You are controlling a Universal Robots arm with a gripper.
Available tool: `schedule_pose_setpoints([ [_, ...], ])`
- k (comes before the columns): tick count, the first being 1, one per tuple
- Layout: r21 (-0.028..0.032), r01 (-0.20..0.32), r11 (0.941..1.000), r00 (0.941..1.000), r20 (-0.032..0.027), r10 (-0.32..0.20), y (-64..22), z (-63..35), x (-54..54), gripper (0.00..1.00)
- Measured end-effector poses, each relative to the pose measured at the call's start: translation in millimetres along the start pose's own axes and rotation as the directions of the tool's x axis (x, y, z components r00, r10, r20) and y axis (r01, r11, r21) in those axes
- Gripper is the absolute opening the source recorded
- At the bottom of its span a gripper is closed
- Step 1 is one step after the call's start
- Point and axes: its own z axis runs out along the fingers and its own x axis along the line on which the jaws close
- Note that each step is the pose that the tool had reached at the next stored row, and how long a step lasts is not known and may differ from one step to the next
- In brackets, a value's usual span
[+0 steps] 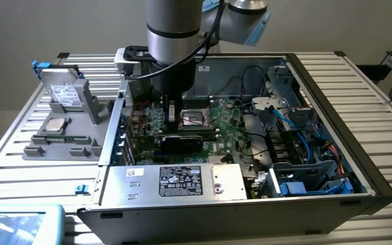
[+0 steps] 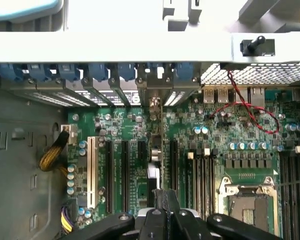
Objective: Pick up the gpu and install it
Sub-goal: 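Press down on the gpu until it lock into place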
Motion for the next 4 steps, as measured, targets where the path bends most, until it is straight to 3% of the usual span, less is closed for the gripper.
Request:
schedule_pose_setpoints([
  [4,-0.0001,0.0,1.0,1.0,-0.0002,0.0,0.0,-0.1,0.0,0.12],
])
